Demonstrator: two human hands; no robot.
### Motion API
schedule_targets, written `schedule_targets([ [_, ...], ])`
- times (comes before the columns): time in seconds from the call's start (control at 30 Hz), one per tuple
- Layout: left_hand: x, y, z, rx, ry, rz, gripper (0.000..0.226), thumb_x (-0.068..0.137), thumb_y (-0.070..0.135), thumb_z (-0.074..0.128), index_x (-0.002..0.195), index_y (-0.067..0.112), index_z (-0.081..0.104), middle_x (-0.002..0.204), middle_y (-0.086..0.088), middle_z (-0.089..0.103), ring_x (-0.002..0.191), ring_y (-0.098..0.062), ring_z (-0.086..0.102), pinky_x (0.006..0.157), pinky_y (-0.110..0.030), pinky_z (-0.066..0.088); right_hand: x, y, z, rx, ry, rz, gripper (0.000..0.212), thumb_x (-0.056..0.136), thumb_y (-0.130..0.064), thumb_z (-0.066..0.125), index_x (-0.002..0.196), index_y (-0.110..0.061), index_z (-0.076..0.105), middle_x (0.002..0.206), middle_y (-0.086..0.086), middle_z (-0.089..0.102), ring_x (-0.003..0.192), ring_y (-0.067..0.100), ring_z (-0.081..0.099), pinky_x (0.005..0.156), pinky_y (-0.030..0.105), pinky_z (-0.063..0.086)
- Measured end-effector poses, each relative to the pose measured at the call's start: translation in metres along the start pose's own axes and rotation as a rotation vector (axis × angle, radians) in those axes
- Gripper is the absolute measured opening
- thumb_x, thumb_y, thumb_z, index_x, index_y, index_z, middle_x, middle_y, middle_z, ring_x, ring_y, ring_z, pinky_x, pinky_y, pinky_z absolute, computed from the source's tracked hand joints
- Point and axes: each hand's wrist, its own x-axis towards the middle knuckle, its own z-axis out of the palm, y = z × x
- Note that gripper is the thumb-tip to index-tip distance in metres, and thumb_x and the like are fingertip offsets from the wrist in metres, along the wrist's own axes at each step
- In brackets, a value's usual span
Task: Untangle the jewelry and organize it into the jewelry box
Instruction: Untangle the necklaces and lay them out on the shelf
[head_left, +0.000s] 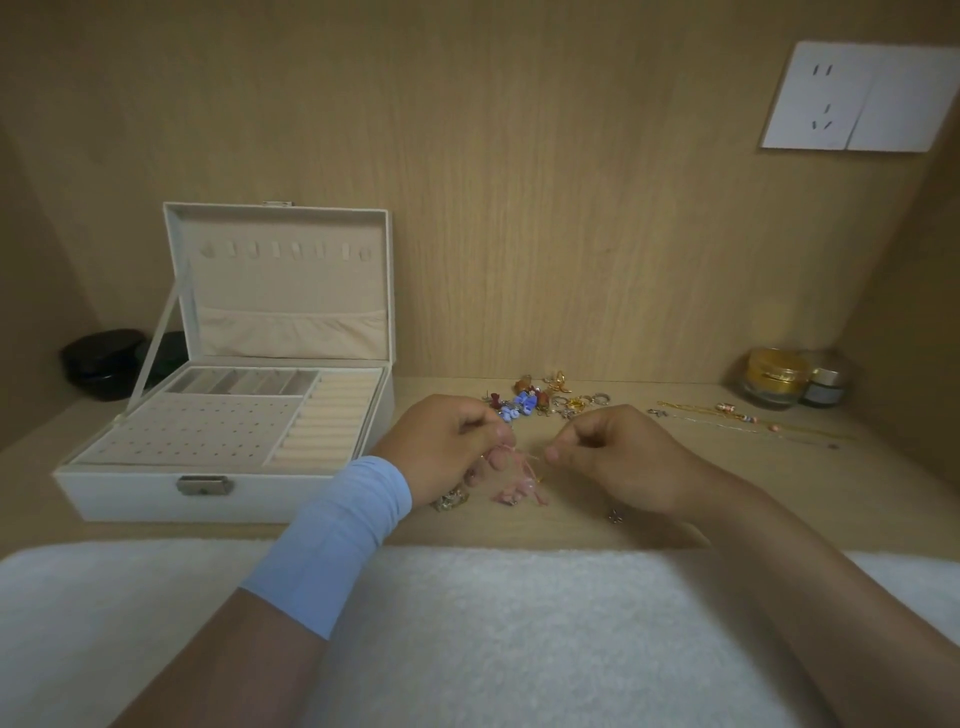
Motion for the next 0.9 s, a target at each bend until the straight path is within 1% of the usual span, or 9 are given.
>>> schedule_targets([
  [0.07,0.000,0.001,0.002,0.022,-0.007,0.011,0.017,0.095,0.022,0.059,0.084,0.018,0.071,0.069,0.008,0.072,0.056,-0.016,0.063,0.062,-0.024,0.050,-0.001,0.001,0.001,-0.058,0.036,0.001,0.023,0.091,-0.031,0.070,0.071,-0.020,0.070,0.065,-0.016,0.063,0.062,0.002,0.055,0.068,0.025,0.046],
  [0.17,-0.001,0.003,0.006,0.058,-0.021,0.053,0.018,0.097,0.022,0.057,0.083,0.017,0.067,0.065,0.009,0.071,0.051,-0.013,0.061,0.059,-0.025,0.048,-0.004,-0.005,0.010,-0.093,0.079,-0.047,0.011,0.092,-0.031,0.066,0.086,-0.028,0.074,0.093,-0.012,0.072,0.091,0.003,0.065,0.087,0.023,0.048],
  [0.23,-0.001,0.003,0.007,0.002,-0.040,0.072,0.017,0.097,0.017,0.056,0.083,0.015,0.065,0.064,0.006,0.071,0.050,-0.016,0.061,0.054,-0.024,0.047,-0.003,-0.012,0.019,0.191,0.019,-0.067,0.017,0.097,-0.017,0.061,0.110,-0.021,0.072,0.104,0.004,0.075,0.093,0.015,0.069,0.085,0.026,0.051],
  [0.3,-0.002,0.004,0.008,-0.029,-0.059,0.095,0.017,0.098,0.014,0.054,0.083,0.013,0.063,0.064,0.003,0.070,0.048,-0.017,0.059,0.052,-0.023,0.045,-0.003,-0.016,0.022,0.462,-0.051,-0.084,0.027,0.097,0.002,0.055,0.122,-0.005,0.064,0.097,0.026,0.072,0.080,0.030,0.065,0.074,0.034,0.052],
  [0.43,-0.001,0.005,0.005,-0.023,-0.068,0.100,0.017,0.099,0.015,0.053,0.085,0.014,0.063,0.059,0.006,0.067,0.048,-0.014,0.056,0.053,-0.026,0.044,0.001,-0.009,0.019,0.515,-0.156,-0.104,0.021,0.095,-0.003,0.062,0.115,-0.002,0.069,0.088,0.020,0.074,0.076,0.031,0.061,0.070,0.036,0.048],
  [0.57,-0.002,0.004,0.000,-0.068,-0.151,0.085,0.015,0.099,0.012,0.053,0.088,0.012,0.063,0.067,0.001,0.070,0.052,-0.016,0.055,0.057,-0.024,0.043,0.000,-0.004,0.013,0.383,-0.158,-0.131,0.013,0.092,-0.012,0.070,0.101,-0.007,0.077,0.091,0.013,0.077,0.090,0.025,0.073,0.093,0.037,0.052],
  [0.7,-0.004,0.002,-0.003,-0.038,-0.199,0.032,0.013,0.095,0.007,0.055,0.100,0.015,0.064,0.066,0.010,0.069,0.052,-0.013,0.053,0.057,-0.026,0.042,0.001,-0.005,0.011,0.292,-0.057,-0.084,0.007,0.090,-0.009,0.072,0.089,-0.009,0.079,0.079,-0.001,0.077,0.071,0.004,0.067,0.072,0.020,0.048],
  [0.8,-0.003,-0.001,-0.005,-0.003,-0.194,0.005,0.021,0.089,0.005,0.064,0.101,0.022,0.064,0.084,0.008,0.070,0.054,-0.013,0.057,0.064,-0.033,0.048,-0.002,-0.009,0.010,0.389,-0.052,-0.019,0.011,0.092,-0.006,0.068,0.086,-0.006,0.078,0.076,0.009,0.076,0.063,0.014,0.065,0.062,0.025,0.050],
  [0.9,-0.001,-0.003,-0.005,0.100,-0.121,0.028,0.019,0.087,0.011,0.070,0.100,0.025,0.065,0.099,0.005,0.068,0.061,-0.009,0.059,0.069,-0.026,0.051,-0.003,-0.010,0.010,0.459,-0.028,-0.002,0.017,0.091,-0.005,0.067,0.080,-0.009,0.079,0.085,0.021,0.075,0.075,0.030,0.067,0.074,0.040,0.053],
])
